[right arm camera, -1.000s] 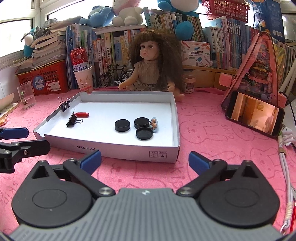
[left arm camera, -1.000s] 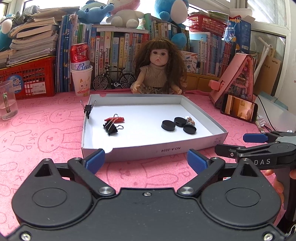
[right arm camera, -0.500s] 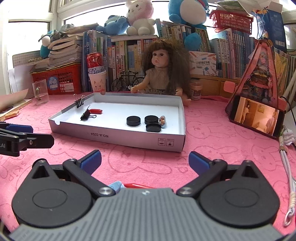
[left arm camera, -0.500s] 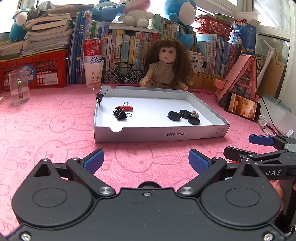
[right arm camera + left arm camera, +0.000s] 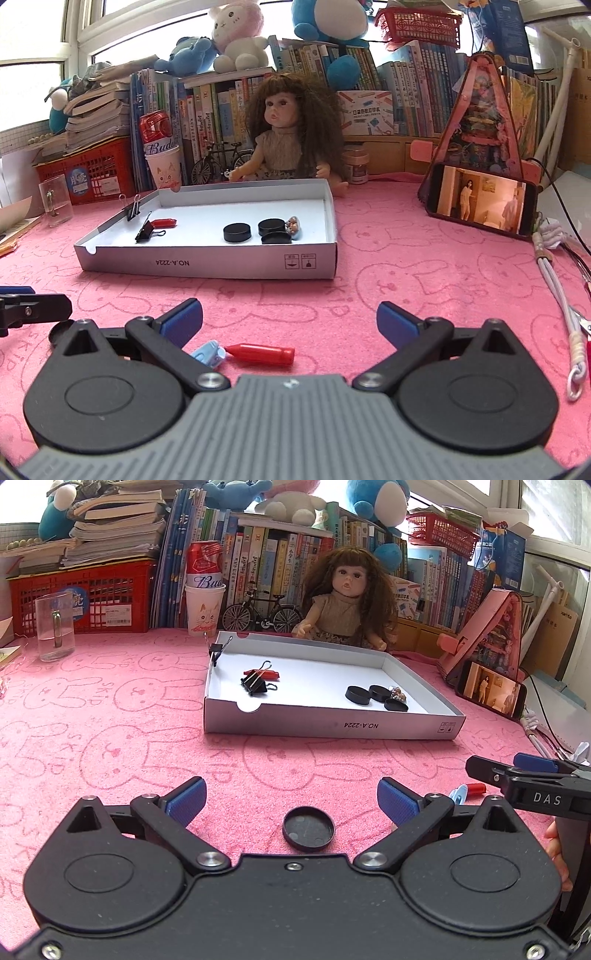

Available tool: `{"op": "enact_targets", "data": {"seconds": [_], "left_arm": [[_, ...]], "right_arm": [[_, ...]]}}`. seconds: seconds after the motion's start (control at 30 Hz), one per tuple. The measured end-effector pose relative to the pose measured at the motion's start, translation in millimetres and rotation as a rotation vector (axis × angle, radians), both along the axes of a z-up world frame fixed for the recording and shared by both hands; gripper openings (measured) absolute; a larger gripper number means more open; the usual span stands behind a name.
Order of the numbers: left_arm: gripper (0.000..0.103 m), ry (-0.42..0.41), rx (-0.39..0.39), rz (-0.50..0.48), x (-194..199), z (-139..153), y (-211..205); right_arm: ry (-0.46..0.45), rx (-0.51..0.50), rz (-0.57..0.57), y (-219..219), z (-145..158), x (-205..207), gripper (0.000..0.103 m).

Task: Organize rigid objects
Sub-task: 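Move the left tool to a black lid while the right tool approaches the red cylinder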

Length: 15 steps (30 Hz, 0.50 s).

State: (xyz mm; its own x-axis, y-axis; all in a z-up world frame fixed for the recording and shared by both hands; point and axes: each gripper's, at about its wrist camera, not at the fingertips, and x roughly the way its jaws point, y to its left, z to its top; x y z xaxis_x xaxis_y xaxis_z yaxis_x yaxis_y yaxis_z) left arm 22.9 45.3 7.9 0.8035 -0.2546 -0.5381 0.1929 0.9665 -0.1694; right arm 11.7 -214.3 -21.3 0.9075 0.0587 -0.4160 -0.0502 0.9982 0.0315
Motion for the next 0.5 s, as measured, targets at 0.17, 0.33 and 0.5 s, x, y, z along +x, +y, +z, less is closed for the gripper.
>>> {"op": "enact_targets", "data": {"seconds": [0.17,0.33,0.5], "left_arm": [[0.099,0.004,0.008,0.006,-3.8,-2.7,0.6],[0.100,-0.004,0.024,0.000,-9.1,-3.6,-1.9],[0.100,-0.001,0.027,0.002,-10.5,-4.8,-3.1]], "right_arm": [[0.007,-0.031,-0.038,-3.3,-2.2,-2.8,0.103],[0.019,-0.026,-0.058,-6.7,-4.6,-5.4,0.103],[0.015,-0.047,-0.071,-4.5,-5.6,-6.2,0.103]]}}
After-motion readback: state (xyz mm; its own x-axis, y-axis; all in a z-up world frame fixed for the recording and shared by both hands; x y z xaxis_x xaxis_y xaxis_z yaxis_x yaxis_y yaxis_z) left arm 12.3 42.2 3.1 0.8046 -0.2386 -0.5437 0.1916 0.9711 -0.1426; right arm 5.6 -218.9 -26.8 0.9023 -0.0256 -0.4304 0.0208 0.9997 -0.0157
